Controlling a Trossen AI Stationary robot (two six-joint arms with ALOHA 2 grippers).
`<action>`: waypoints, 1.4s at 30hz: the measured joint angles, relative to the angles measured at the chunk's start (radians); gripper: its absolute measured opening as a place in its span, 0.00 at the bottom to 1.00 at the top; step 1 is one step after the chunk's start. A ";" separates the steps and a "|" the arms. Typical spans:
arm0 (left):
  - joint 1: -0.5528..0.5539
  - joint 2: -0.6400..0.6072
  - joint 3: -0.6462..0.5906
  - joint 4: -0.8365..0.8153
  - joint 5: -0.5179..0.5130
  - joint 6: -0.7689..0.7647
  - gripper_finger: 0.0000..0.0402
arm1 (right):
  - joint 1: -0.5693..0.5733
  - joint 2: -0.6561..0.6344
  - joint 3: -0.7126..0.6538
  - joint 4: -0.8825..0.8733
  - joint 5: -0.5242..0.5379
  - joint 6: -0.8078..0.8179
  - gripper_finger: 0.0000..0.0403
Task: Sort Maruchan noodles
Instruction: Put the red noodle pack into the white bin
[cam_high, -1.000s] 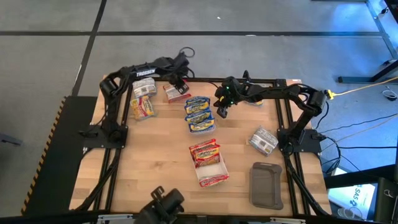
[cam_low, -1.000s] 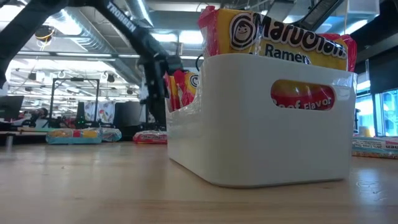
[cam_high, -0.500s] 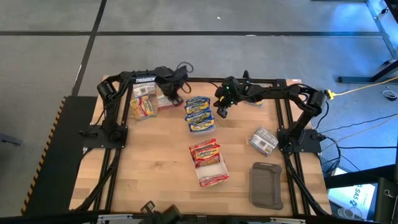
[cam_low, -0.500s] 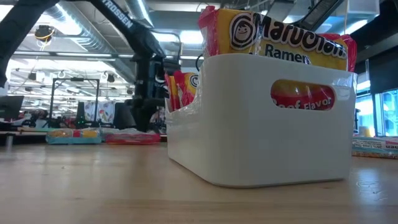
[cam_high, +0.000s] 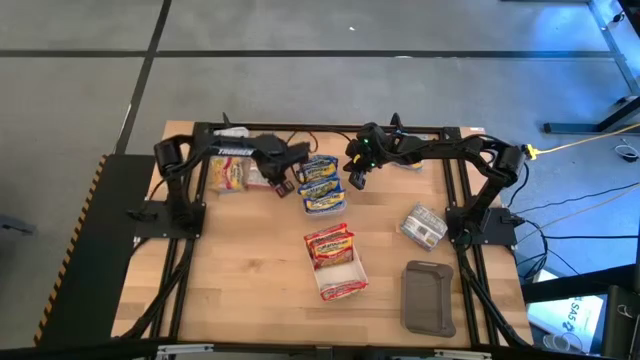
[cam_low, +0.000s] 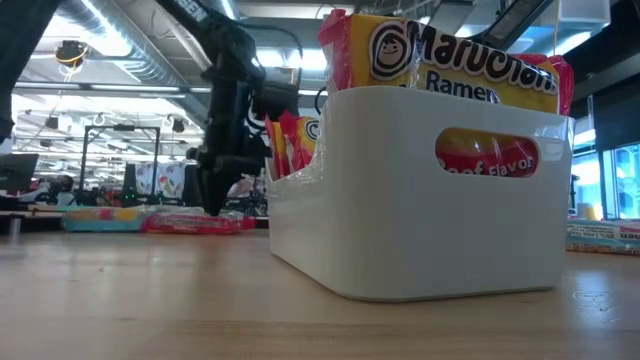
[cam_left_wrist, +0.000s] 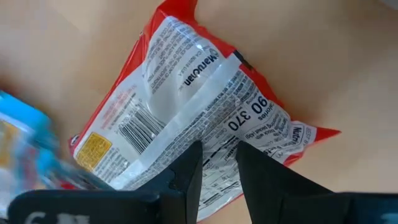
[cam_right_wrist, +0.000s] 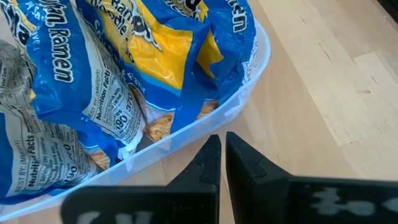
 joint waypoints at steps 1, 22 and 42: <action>-0.020 -0.016 -0.010 0.000 0.015 -0.023 0.24 | 0.000 0.000 0.000 0.000 0.000 0.000 0.01; -0.499 -0.344 -0.130 -0.051 -0.163 -0.367 0.24 | 0.207 -0.082 0.002 -0.150 0.125 0.089 0.01; -0.128 -0.425 -0.545 0.446 -0.159 -0.140 0.24 | 0.549 -0.112 0.000 -0.310 0.674 0.333 0.01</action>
